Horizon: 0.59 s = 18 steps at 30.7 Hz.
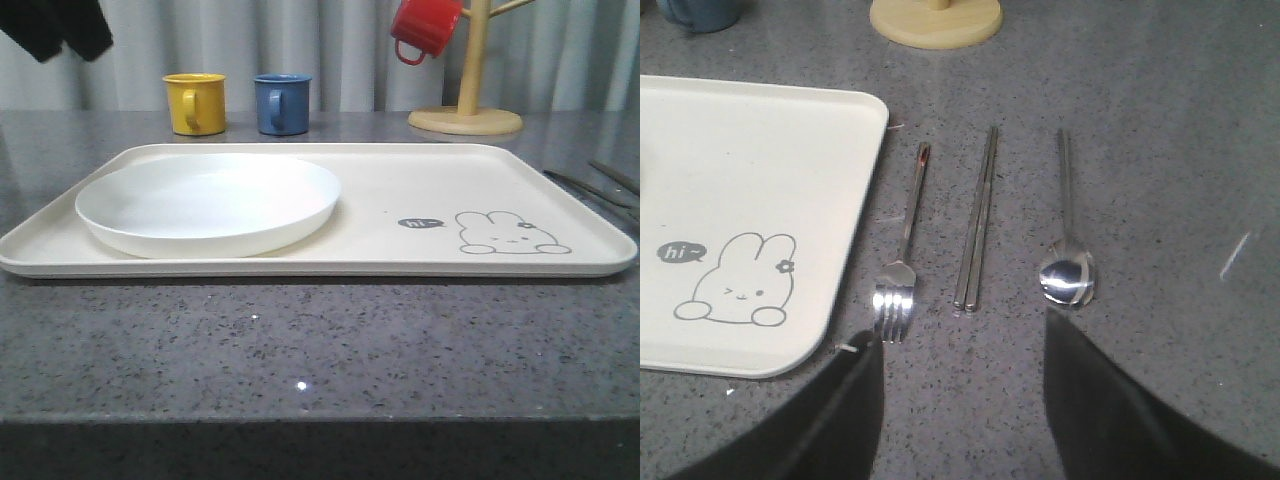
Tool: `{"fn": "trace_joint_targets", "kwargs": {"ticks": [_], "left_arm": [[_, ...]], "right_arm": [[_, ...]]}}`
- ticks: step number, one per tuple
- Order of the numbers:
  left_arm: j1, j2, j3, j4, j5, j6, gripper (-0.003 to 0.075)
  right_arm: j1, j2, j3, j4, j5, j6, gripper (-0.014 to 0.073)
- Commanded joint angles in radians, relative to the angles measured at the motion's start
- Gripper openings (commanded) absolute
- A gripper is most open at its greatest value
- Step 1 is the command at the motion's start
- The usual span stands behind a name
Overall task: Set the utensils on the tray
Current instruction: 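Release the plate and raise the left gripper away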
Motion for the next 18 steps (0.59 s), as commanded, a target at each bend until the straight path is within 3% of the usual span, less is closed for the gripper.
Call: {"fn": "trace_joint_targets", "kwargs": {"ticks": [1, 18], "left_arm": [[-0.051, -0.146, 0.031, 0.106, -0.041, -0.122, 0.0400], [-0.062, -0.581, 0.353, 0.116, -0.041, -0.182, 0.0367]], "right_arm": [[-0.005, 0.015, -0.036, -0.008, -0.069, -0.004, 0.0402], [-0.005, 0.015, -0.036, -0.008, -0.071, -0.004, 0.0402]]}}
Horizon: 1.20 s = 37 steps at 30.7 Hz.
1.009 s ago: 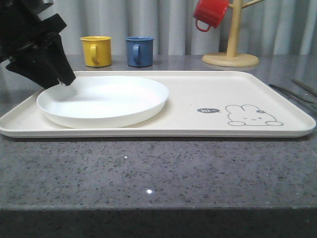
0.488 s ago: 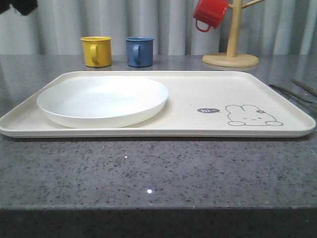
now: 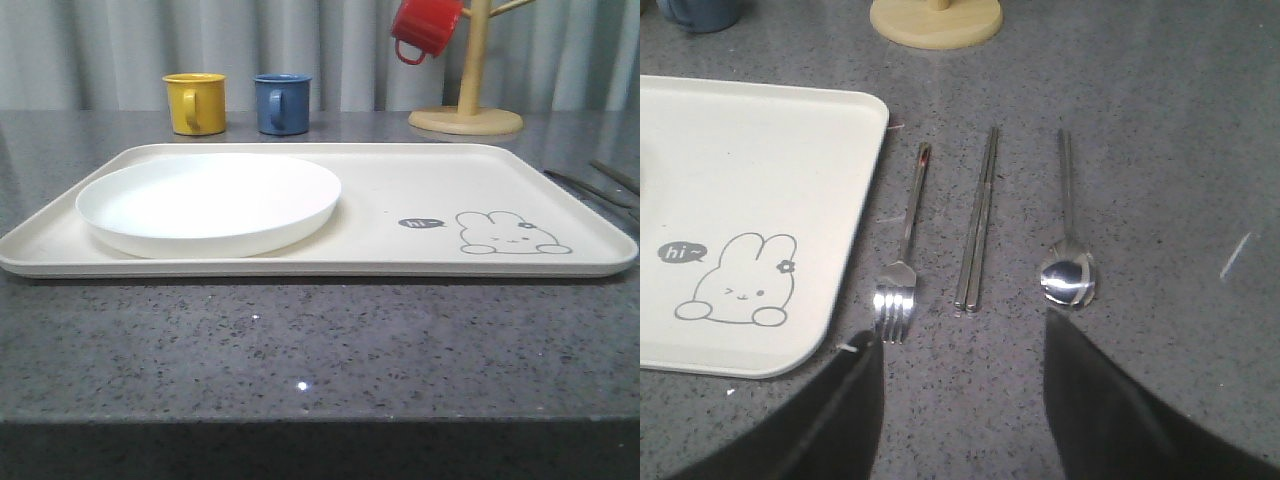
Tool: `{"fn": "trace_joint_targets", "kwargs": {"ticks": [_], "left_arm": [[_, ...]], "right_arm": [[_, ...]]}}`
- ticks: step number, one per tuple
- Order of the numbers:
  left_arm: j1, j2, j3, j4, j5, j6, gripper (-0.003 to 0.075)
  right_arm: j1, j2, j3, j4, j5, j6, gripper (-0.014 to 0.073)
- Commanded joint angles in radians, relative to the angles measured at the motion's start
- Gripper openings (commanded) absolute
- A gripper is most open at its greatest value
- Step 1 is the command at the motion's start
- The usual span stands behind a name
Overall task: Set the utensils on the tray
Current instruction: 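Release the plate and raise the left gripper away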
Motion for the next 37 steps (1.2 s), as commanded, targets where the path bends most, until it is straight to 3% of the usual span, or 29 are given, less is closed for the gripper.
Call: {"fn": "trace_joint_targets", "kwargs": {"ticks": [1, 15, 22, 37], "left_arm": [[-0.003, -0.096, 0.028, 0.000, -0.048, -0.021, 0.0367], [-0.003, -0.210, 0.060, 0.000, -0.052, -0.021, 0.0367], [-0.003, -0.210, 0.060, 0.000, -0.052, -0.021, 0.0367], [-0.003, -0.210, 0.060, 0.000, -0.052, -0.021, 0.0367]], "right_arm": [[-0.005, 0.015, -0.036, -0.008, -0.071, -0.004, 0.0402], [-0.003, 0.078, -0.083, 0.007, 0.016, -0.004, 0.0402], [0.001, 0.278, -0.242, 0.063, 0.234, -0.032, 0.0402], [0.137, 0.753, -0.533, 0.019, 0.409, -0.044, 0.0402]]}}
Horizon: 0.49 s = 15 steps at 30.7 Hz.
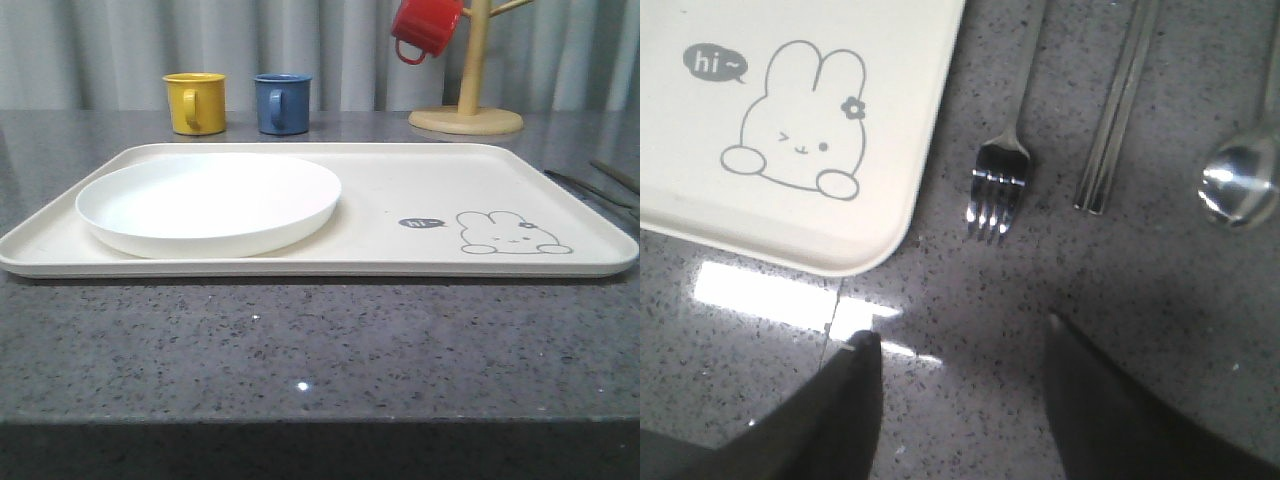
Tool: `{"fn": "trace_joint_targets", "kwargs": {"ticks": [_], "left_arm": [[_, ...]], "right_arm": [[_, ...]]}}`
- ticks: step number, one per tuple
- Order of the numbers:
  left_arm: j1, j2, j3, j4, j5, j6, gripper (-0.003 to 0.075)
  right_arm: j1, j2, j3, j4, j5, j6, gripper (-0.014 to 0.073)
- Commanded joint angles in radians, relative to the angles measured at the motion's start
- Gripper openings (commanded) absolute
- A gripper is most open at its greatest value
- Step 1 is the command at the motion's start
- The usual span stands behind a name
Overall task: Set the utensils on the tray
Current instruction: 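Release the plate and raise the left gripper away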
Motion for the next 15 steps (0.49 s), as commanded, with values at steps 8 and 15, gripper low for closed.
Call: {"fn": "trace_joint_targets", "kwargs": {"ticks": [8, 15], "left_arm": [[-0.003, 0.002, -0.020, 0.000, -0.065, -0.011, 0.0367], [-0.003, 0.002, -0.020, 0.000, -0.065, -0.011, 0.0367]], "right_arm": [[0.007, 0.260, -0.179, -0.048, -0.009, -0.008, 0.0401], [0.006, 0.390, -0.264, -0.104, -0.004, 0.037, 0.0401]]}}
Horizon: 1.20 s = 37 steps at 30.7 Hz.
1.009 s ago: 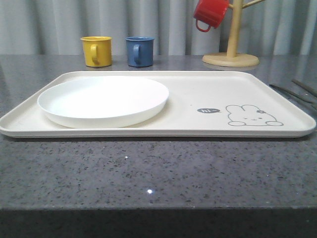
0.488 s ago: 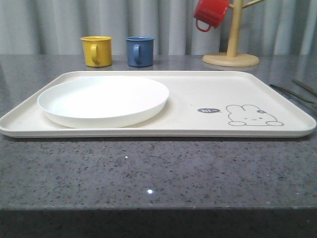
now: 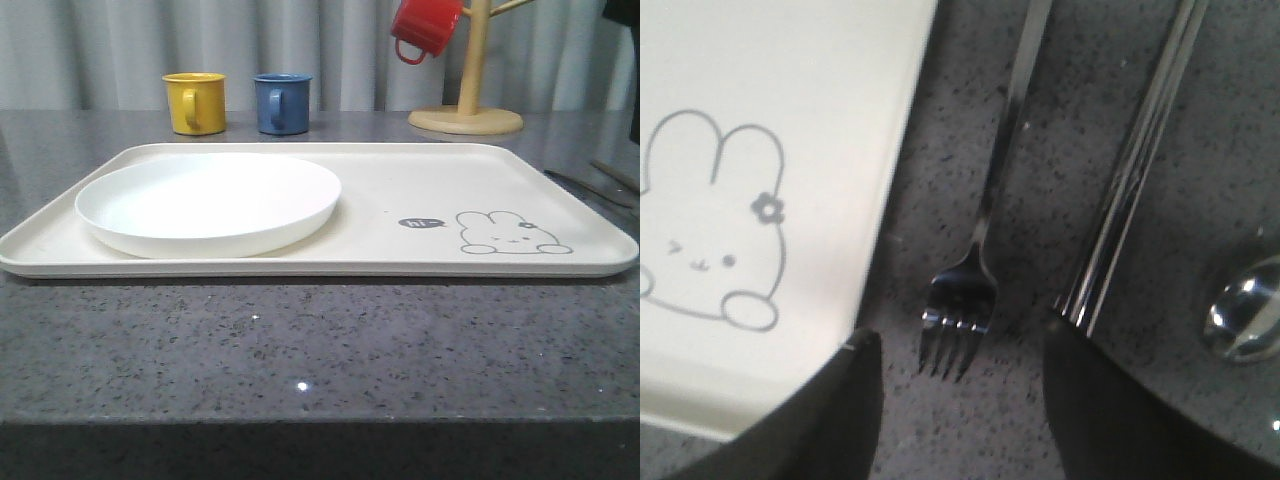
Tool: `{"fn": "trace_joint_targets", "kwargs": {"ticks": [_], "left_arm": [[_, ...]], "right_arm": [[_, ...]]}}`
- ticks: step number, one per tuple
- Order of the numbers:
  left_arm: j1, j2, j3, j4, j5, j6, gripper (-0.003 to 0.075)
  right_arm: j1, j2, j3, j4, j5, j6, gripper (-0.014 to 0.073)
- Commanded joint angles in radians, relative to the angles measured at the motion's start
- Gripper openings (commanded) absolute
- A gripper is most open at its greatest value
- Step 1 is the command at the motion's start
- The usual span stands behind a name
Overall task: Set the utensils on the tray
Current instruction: 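Release the plate and raise the left gripper away, then lower the right gripper onto the metal fork and grasp it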
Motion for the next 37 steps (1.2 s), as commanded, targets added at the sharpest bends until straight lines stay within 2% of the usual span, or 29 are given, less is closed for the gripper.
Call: {"fn": "trace_joint_targets", "kwargs": {"ticks": [1, 20, 29, 32, 37], "left_arm": [[-0.003, 0.002, -0.022, 0.000, -0.065, -0.011, 0.0367], [-0.003, 0.002, -0.022, 0.000, -0.065, -0.011, 0.0367], [-0.003, 0.002, -0.022, 0.000, -0.065, -0.011, 0.0367], [-0.003, 0.002, -0.022, 0.000, -0.065, -0.011, 0.0367], [-0.003, 0.002, -0.022, 0.000, -0.065, -0.011, 0.0367]], "right_arm": [[-0.002, 0.033, -0.072, -0.036, -0.014, 0.035, 0.0401], [-0.003, 0.217, -0.144, -0.047, -0.031, 0.079, 0.0394], [-0.003, 0.238, -0.144, -0.047, -0.020, 0.079, 0.0202], [-0.003, 0.238, -0.144, -0.046, -0.012, 0.079, 0.0101], [-0.003, 0.238, -0.144, -0.046, -0.011, 0.079, 0.0014]]}}
